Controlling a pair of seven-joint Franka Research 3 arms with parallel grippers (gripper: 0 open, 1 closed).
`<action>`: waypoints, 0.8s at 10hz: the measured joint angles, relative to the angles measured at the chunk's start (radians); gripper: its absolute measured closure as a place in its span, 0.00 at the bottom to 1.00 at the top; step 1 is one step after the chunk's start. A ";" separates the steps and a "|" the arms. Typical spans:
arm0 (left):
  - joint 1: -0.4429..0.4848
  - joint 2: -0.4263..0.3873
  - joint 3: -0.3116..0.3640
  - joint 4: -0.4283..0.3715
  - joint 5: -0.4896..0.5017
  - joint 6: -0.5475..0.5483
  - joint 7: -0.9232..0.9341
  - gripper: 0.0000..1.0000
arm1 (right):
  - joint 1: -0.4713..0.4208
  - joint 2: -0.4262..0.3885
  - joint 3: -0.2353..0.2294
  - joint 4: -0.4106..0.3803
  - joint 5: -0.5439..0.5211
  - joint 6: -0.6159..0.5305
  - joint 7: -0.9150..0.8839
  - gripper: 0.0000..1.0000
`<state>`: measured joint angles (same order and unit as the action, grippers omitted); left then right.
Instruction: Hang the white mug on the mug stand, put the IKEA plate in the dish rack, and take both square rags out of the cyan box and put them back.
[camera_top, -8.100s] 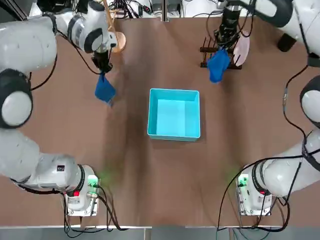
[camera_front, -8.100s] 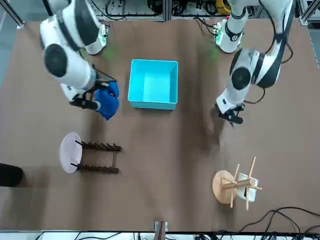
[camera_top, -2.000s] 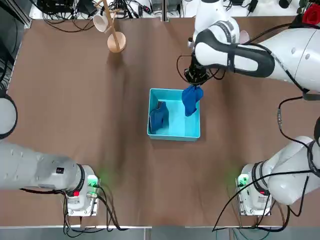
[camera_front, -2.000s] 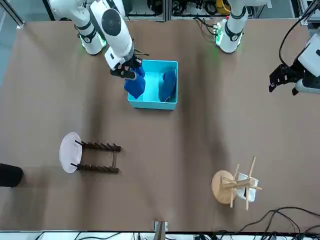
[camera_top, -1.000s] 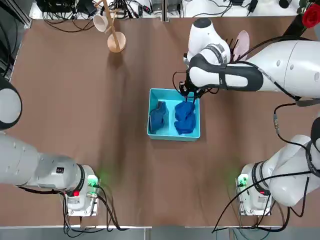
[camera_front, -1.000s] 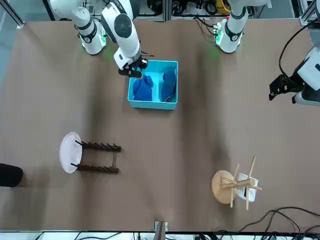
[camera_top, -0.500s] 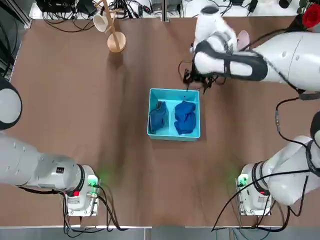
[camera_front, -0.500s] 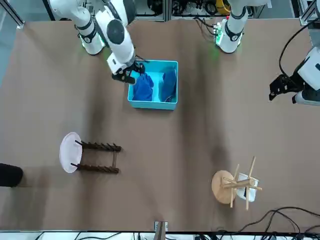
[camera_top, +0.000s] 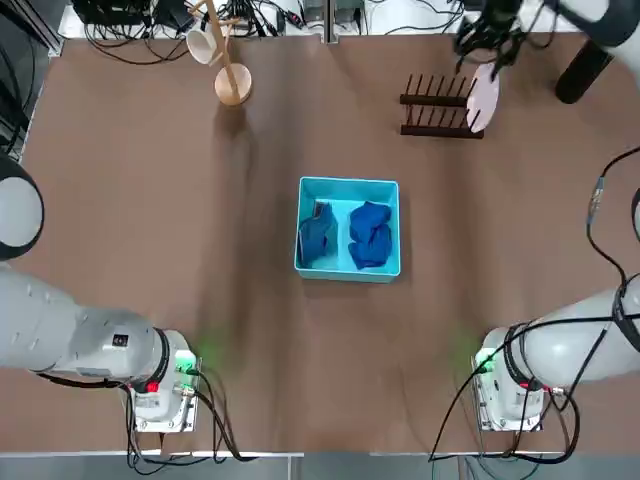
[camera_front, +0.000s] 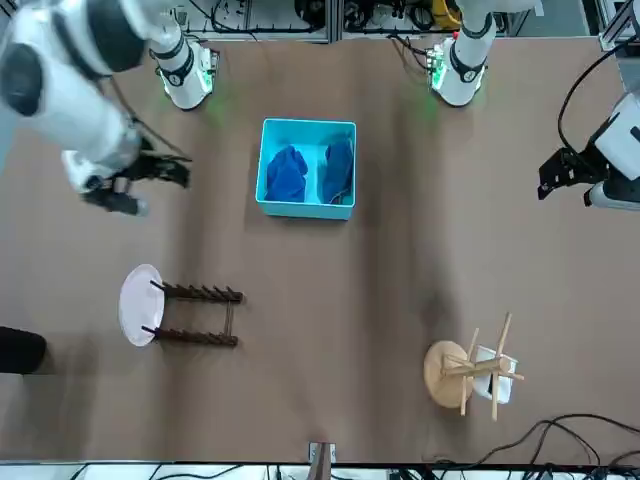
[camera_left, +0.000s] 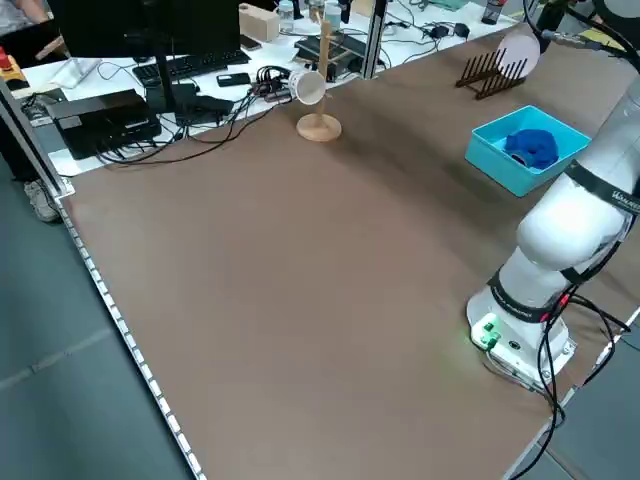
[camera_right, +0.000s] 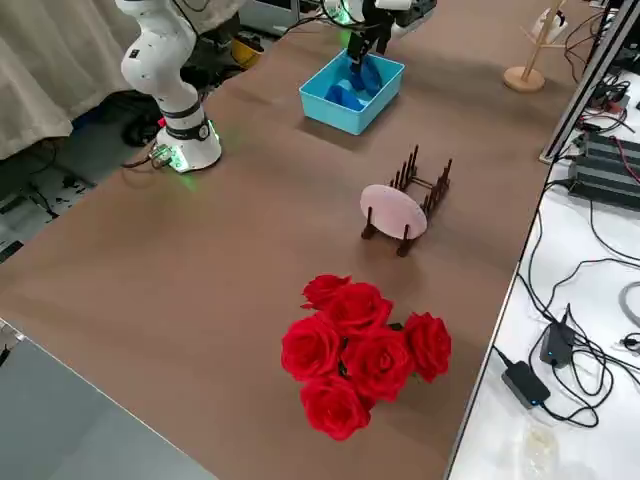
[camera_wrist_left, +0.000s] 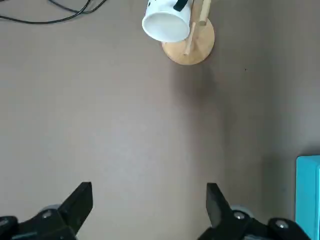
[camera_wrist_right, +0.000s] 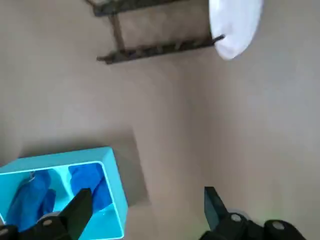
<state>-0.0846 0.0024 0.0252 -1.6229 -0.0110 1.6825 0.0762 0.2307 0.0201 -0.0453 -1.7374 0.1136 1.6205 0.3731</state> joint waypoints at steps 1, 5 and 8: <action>0.000 0.000 0.000 0.000 0.000 0.000 0.000 0.00 | -0.057 0.000 0.001 0.022 -0.003 0.001 -0.058 0.01; -0.003 0.000 -0.004 0.001 0.000 0.000 0.000 0.00 | -0.142 0.001 0.002 0.103 -0.134 0.005 -0.165 0.01; -0.003 0.000 -0.005 0.002 0.000 0.000 0.000 0.00 | -0.187 0.001 0.003 0.156 -0.139 0.008 -0.216 0.01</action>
<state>-0.0880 0.0024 0.0202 -1.6210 -0.0110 1.6822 0.0761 0.0438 0.0207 -0.0424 -1.5812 -0.0254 1.6289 0.1568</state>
